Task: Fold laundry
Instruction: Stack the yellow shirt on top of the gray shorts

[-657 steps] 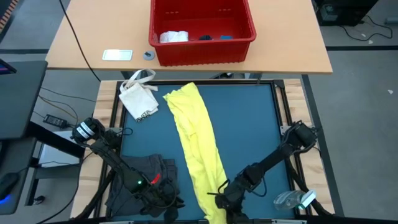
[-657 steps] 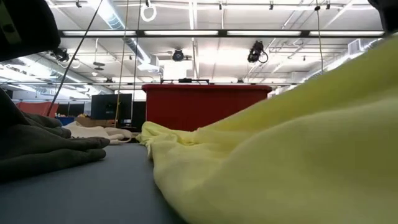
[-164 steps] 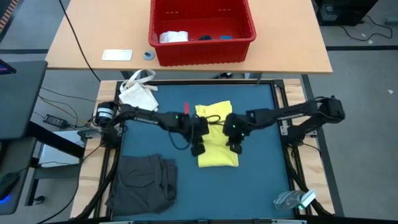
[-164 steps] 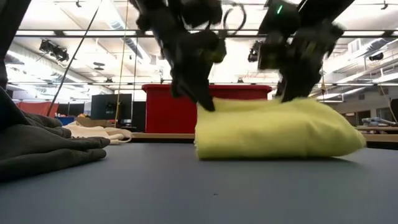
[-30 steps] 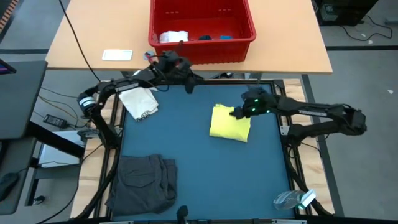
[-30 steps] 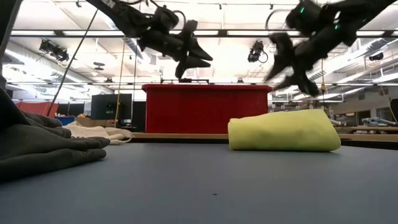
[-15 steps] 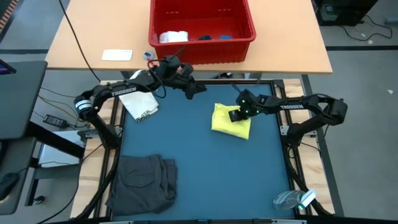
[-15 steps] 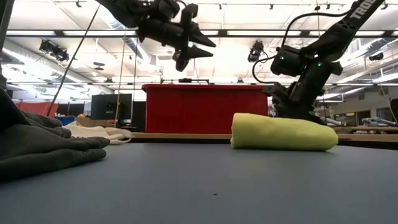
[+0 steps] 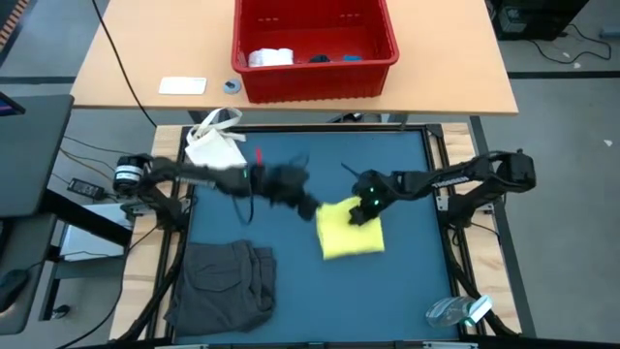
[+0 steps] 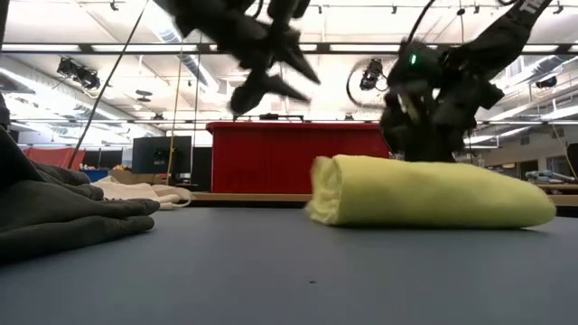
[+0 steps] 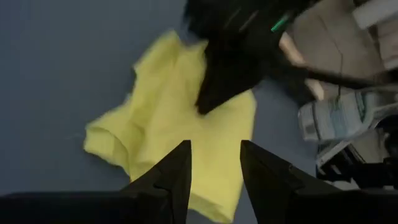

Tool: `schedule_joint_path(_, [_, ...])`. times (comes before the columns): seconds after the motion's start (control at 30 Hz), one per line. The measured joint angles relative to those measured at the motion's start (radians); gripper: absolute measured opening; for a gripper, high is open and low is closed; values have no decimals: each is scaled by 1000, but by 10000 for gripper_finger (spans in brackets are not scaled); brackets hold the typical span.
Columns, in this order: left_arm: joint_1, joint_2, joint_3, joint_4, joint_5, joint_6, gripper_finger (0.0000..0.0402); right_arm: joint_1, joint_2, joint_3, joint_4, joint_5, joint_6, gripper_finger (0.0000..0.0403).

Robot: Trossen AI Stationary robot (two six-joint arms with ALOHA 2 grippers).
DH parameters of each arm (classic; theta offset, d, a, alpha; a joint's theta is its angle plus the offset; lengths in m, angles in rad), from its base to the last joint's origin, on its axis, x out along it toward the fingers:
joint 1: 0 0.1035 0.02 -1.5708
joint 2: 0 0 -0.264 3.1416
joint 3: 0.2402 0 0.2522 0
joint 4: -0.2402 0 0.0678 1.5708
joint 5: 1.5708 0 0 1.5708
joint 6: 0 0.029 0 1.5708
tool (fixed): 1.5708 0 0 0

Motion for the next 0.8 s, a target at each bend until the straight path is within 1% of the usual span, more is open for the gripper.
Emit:
schedule_joint_path(0.1, [-120, -6, -128, 156, -84, -201, 142, 68, -16, 0, 153, 17, 63, 29])
schedule_joint_path(0.17, [-189, -6, -201, 251, -133, -315, 142, 92, -36, 0, 242, 22, 83, 41])
schedule_joint_path(0.23, [-246, -5, -248, 311, -190, -405, 142, 104, -69, 1, 274, 33, 84, 57])
schedule_joint_path(0.3, [-293, -1, -268, 349, -251, -451, 144, 107, -109, 1, 263, 48, 71, 76])
schedule_joint_path(0.43, [-348, 0, -273, 314, -328, -487, 164, 99, -211, 2, 152, 70, 8, 120])
schedule_joint_path(0.6, [-357, 35, -273, 161, -410, -599, 205, 72, -346, 2, -107, 134, -88, 175])
schedule_joint_path(0.67, [-338, 66, -273, 177, -425, -641, 223, 63, -385, 2, -230, 183, -102, 194])
schedule_joint_path(0.8, [-295, 140, -272, 302, -424, -642, 259, 56, -424, 2, -416, 261, -98, 221])
